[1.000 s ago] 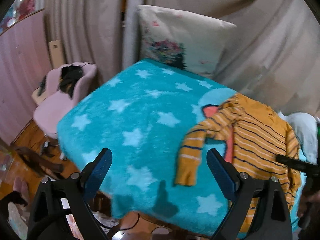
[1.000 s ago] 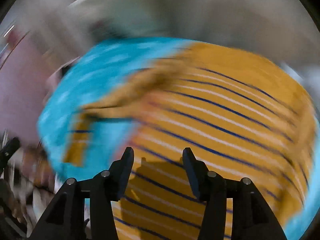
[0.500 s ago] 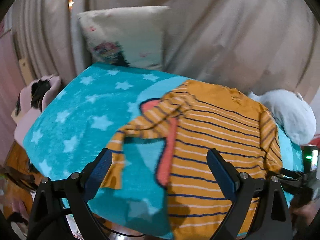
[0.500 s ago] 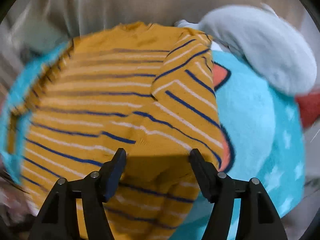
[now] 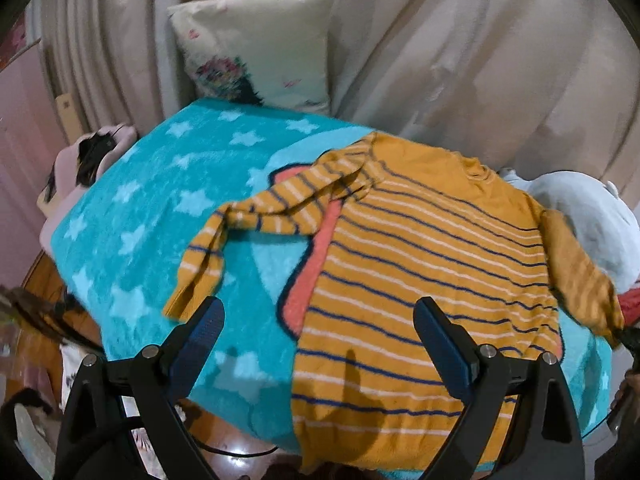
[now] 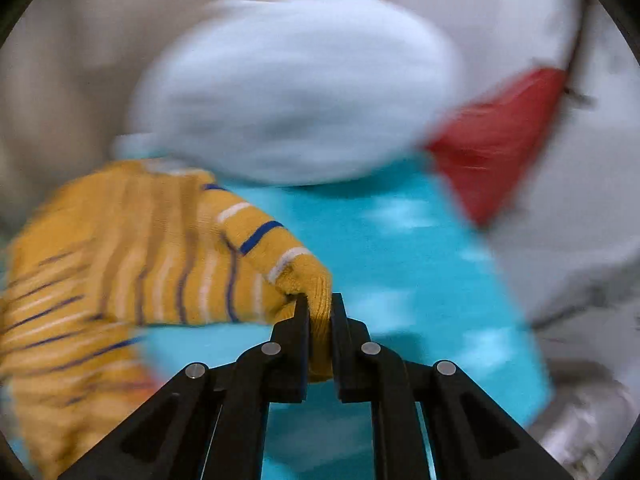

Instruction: Fold small clothes

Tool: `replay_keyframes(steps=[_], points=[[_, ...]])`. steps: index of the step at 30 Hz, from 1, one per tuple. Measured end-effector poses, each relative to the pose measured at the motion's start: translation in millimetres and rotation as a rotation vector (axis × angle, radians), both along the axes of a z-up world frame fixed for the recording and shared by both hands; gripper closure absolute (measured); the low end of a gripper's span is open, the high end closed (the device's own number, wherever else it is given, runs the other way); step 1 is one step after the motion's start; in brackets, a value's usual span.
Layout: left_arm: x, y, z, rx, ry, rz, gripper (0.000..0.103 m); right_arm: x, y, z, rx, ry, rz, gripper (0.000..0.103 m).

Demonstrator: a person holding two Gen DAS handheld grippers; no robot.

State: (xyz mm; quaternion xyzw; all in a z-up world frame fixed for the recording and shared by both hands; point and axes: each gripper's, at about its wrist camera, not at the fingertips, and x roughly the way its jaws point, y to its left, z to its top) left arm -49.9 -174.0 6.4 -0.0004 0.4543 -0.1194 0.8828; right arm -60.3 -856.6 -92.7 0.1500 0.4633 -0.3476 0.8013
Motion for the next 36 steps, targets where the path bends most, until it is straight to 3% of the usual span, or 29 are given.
replay_keyframes(steps=[2, 5, 6, 10, 12, 15, 16, 17, 18, 21, 27, 29, 30, 31, 32, 33, 34, 36], points=[[-0.6, 7.2, -6.4, -0.005, 0.027, 0.027, 0.008, -7.7, -9.7, -1.3, 0.023, -0.016, -0.061, 0.086], [1.0, 17.2, -22.2, -0.012, 0.087, 0.053, 0.008, -12.6, 23.6, 0.2, 0.115, -0.079, 0.068, 0.046], [1.4, 19.0, -28.2, -0.014, 0.108, 0.056, 0.008, -11.5, 35.5, -2.1, 0.155, -0.092, 0.125, 0.045], [2.7, 21.5, -54.4, -0.012, 0.187, 0.028, 0.008, -7.5, 118.0, -43.2, 0.541, -0.091, 0.428, 0.046], [1.9, 17.6, -66.9, 0.008, 0.213, -0.010, 0.008, -4.4, 155.3, -59.4, 0.606, -0.062, 0.491, 0.045], [1.6, 13.2, -77.0, 0.025, 0.238, -0.074, 0.008, -0.5, 200.1, -74.9, 0.591, -0.022, 0.526, 0.046], [2.0, 13.9, -76.2, 0.025, 0.230, -0.083, 0.008, -6.1, 216.7, -68.9, 0.534, -0.033, 0.534, 0.051], [3.2, 14.5, -72.9, 0.026, 0.214, -0.094, 0.008, -5.9, 225.7, -68.1, 0.538, -0.028, 0.555, 0.084], [4.7, 15.4, -68.6, 0.028, 0.194, -0.104, 0.008, -12.8, 235.3, -69.8, 0.565, -0.024, 0.550, 0.096], [11.1, 17.7, -54.7, 0.014, 0.155, -0.133, 0.008, -31.6, 237.7, -62.3, 0.564, -0.035, 0.488, 0.097], [26.4, 19.3, -43.6, -0.028, 0.133, -0.166, 0.008, -104.3, 182.9, -45.2, 0.561, 0.026, 0.301, 0.099], [30.9, 19.9, -39.1, -0.048, 0.132, -0.158, 0.008, -112.0, 170.1, -36.9, 0.577, -0.015, 0.273, 0.098], [31.7, 18.7, -37.0, -0.053, 0.127, -0.154, 0.008, -114.3, 155.1, -25.9, 0.531, -0.046, 0.234, 0.096], [33.1, 16.7, -34.3, -0.055, 0.121, -0.152, 0.008, -115.5, 141.7, -19.8, 0.514, -0.079, 0.202, 0.093], [32.4, 14.9, -31.1, -0.055, 0.111, -0.149, 0.008, -113.0, 128.6, -14.8, 0.512, -0.114, 0.167, 0.073], [31.6, 13.1, -28.6, -0.050, 0.101, -0.144, 0.008, -108.0, 106.0, -12.3, 0.518, -0.166, 0.101, 0.047], [30.8, 10.9, -25.2, -0.044, 0.093, -0.130, 0.008, -107.7, 87.1, -12.3, 0.513, -0.197, 0.054, 0.040], [28.7, 9.2, -21.1, -0.041, 0.086, -0.104, 0.008, -106.5, 43.6, -18.6, 0.470, -0.257, -0.067, 0.040]])
